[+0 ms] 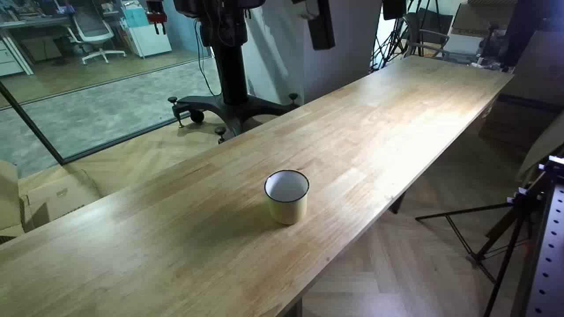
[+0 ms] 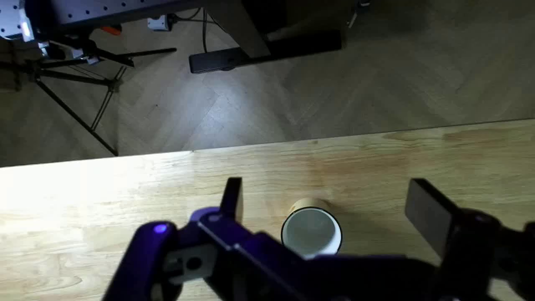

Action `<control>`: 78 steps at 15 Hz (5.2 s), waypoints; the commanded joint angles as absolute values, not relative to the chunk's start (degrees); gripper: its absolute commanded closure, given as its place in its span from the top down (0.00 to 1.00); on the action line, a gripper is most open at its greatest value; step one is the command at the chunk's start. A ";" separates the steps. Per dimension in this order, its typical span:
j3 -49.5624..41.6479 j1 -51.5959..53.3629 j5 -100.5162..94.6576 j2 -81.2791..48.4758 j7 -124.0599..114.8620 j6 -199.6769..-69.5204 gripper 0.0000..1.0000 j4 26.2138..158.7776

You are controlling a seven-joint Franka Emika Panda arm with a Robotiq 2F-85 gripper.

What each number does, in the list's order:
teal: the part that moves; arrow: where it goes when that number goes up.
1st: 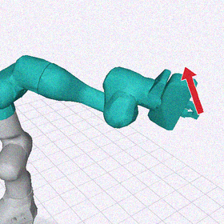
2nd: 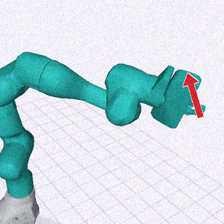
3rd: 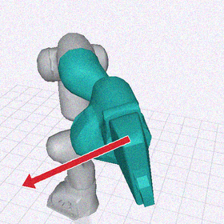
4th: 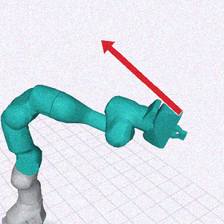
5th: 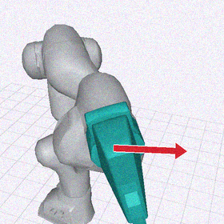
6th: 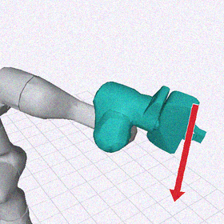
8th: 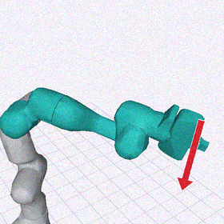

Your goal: Move the cup to the right.

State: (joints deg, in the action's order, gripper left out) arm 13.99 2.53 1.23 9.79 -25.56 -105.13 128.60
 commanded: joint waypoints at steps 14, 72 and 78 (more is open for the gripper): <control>12.55 4.02 1.00 9.70 -25.74 -105.17 1.00 128.50; 2.00 1.26 7.92 -38.08 -9.72 -154.53 0.67 121.49; 2.01 1.55 7.69 -39.52 -9.24 -154.07 0.25 119.25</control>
